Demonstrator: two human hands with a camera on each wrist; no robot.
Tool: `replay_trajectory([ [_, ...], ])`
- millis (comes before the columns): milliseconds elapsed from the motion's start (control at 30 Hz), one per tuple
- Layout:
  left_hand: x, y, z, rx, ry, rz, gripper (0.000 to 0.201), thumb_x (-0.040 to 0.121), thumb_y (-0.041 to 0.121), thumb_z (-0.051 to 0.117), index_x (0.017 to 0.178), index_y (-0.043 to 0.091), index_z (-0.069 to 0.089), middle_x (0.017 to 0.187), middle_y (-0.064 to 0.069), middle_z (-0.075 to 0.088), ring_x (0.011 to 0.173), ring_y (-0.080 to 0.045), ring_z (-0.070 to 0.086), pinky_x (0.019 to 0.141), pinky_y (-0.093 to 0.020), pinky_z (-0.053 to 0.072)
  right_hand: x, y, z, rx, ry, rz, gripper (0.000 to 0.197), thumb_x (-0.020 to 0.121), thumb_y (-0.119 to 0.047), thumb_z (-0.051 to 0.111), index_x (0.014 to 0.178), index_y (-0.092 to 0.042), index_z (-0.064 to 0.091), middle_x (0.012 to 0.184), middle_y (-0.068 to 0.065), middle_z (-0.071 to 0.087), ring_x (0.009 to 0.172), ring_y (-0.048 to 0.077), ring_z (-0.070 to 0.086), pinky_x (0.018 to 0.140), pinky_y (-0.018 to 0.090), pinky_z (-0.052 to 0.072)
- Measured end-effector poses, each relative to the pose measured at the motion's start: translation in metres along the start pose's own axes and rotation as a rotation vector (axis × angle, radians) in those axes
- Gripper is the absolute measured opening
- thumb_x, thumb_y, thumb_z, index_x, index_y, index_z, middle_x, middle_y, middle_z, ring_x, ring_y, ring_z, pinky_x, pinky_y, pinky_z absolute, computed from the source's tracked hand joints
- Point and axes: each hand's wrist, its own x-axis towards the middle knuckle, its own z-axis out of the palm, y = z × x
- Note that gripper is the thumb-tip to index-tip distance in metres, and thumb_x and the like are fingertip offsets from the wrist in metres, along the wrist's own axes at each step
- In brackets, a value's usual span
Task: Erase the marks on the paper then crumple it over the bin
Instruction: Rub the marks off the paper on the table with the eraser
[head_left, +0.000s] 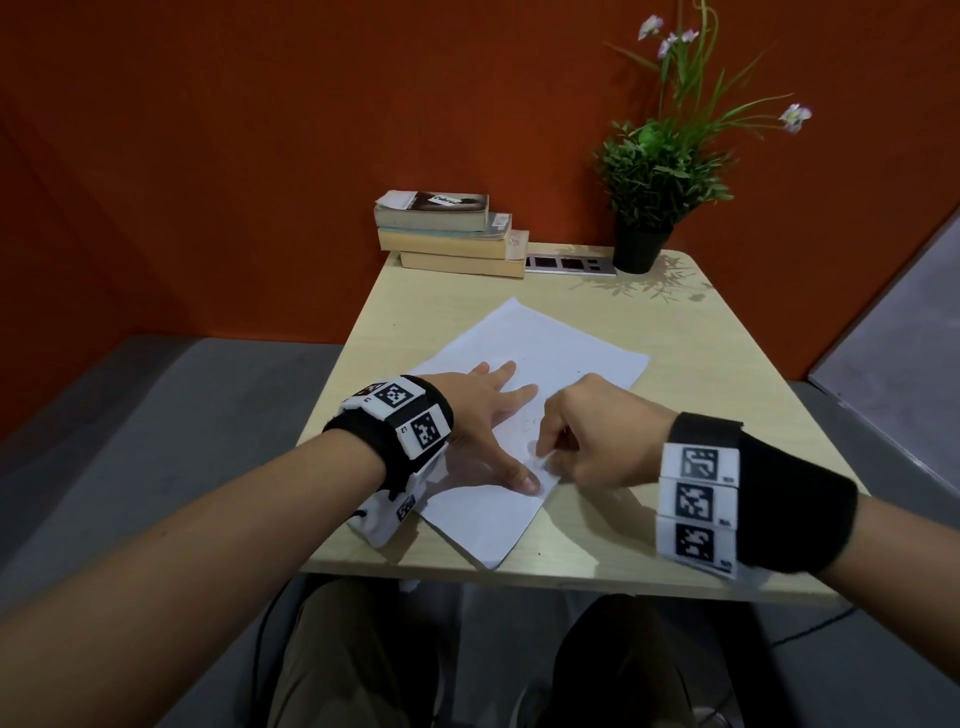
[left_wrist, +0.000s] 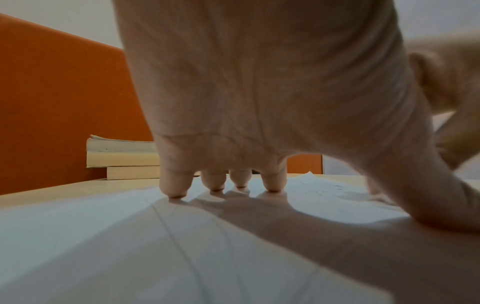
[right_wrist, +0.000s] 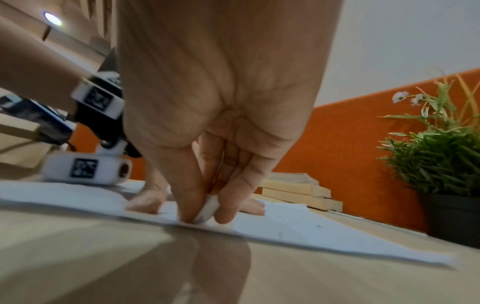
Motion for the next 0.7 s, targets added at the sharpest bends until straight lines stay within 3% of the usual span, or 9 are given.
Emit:
replay_trajectory([
  [100,-0.002,0.0,-0.001,-0.015,0.003,0.003,0.135,0.054,0.096,0.059,0.154,0.046,-0.017,0.162,0.011,-0.029,0.15,-0.017,-0.024,0.123,-0.053,0.007,0.023,0.008,-0.006,-0.022,0.069,0.049,0.016,0.078,-0.016,0.067,0.089,-0.021,0.078,0.088,-0.008,0.072,0.082,0.011,0.067,0.077,0.03,0.059],
  [233,-0.005,0.001,-0.002,-0.018,0.003,0.007,0.133,0.057,0.094,0.06,0.155,0.045,-0.015,0.163,0.01,-0.028,0.151,-0.017,-0.024,0.123,-0.052,0.007,0.033,0.015,-0.005,-0.021,0.117,0.096,0.017,0.079,-0.015,0.065,0.089,-0.021,0.077,0.091,-0.005,0.07,0.084,0.016,0.067,0.078,0.035,0.06],
  [467,-0.007,0.005,-0.002,-0.018,0.002,-0.006,0.129,0.062,0.09,0.061,0.155,0.044,-0.016,0.162,0.011,-0.029,0.151,-0.016,-0.023,0.123,-0.049,0.005,-0.005,0.003,0.006,0.014,-0.03,-0.014,0.013,0.079,-0.014,0.068,0.084,-0.02,0.078,0.076,-0.019,0.064,0.072,-0.001,0.061,0.066,0.013,0.048],
  [567,-0.006,0.004,-0.002,-0.019,-0.004,-0.001,0.133,0.059,0.092,0.061,0.154,0.043,-0.018,0.162,0.012,-0.03,0.15,-0.016,-0.024,0.123,-0.05,0.004,0.008,0.005,-0.001,0.012,0.011,0.018,0.014,0.078,-0.015,0.068,0.086,-0.021,0.078,0.084,-0.014,0.071,0.078,0.003,0.065,0.073,0.021,0.056],
  [700,-0.008,0.003,-0.003,-0.046,0.015,-0.007,0.139,0.062,0.087,0.065,0.157,0.028,-0.018,0.162,0.014,-0.027,0.15,-0.011,-0.022,0.125,-0.045,0.005,0.041,0.013,-0.01,-0.026,0.086,0.09,0.015,0.079,-0.015,0.067,0.088,-0.022,0.077,0.089,-0.007,0.072,0.085,0.015,0.068,0.081,0.035,0.06],
])
